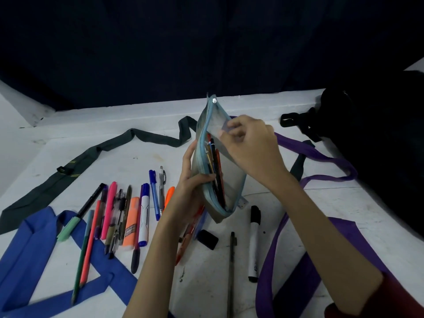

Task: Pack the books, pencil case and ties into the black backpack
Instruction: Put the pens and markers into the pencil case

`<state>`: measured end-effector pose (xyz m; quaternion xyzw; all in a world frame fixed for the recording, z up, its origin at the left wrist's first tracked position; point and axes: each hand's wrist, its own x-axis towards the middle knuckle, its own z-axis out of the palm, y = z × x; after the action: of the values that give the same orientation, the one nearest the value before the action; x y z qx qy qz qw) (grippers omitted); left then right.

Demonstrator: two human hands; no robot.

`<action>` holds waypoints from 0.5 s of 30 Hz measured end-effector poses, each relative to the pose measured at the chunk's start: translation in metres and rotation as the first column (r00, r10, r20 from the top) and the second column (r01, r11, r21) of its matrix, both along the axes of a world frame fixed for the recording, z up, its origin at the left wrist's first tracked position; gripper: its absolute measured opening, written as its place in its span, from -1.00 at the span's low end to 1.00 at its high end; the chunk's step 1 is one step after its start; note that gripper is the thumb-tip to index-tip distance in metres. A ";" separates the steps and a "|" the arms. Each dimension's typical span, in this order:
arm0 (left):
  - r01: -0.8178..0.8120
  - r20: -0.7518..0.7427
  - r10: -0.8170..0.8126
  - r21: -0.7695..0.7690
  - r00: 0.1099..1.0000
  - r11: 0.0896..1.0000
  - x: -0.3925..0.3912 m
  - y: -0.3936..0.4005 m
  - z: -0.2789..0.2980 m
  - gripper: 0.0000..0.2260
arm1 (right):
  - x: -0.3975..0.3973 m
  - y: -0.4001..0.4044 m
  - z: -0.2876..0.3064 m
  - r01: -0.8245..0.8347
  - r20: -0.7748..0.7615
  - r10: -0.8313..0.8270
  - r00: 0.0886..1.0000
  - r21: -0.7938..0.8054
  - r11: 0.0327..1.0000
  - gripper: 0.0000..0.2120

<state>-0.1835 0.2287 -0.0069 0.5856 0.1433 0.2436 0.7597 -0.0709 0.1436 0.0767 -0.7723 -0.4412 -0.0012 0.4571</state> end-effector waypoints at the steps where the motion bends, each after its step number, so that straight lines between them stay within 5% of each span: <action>1: -0.010 -0.001 0.010 -0.010 1.000 1.000 -0.001 0.002 -0.001 -0.21 | 0.000 -0.003 0.003 0.011 0.029 -0.013 1.000 0.084 0.996 -0.78; 4: -0.042 0.021 0.043 -0.048 0.999 0.998 -0.007 0.006 0.002 -0.22 | 0.005 -0.010 0.002 0.041 0.062 -0.058 0.996 0.243 0.969 -0.86; 6: -0.063 0.025 0.065 -0.066 0.998 0.996 -0.012 0.010 0.004 -0.22 | 0.011 -0.015 -0.009 0.056 0.014 -0.060 0.998 0.177 0.983 -0.83; 10: -0.083 0.009 0.084 -0.059 0.996 0.995 -0.019 0.014 0.009 -0.23 | 0.019 -0.032 -0.044 -0.002 -0.052 -0.012 0.999 -0.249 0.969 -0.69; 15: -0.102 0.028 0.102 -0.024 0.994 0.995 -0.030 0.009 0.014 -0.20 | 0.008 -0.061 -0.074 0.074 0.163 0.053 0.985 -0.682 0.727 -0.50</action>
<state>-0.2130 0.2375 0.0069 0.5654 0.1646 0.2891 0.7547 -0.0626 0.0825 0.0025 -0.8858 -0.4436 0.0930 0.1000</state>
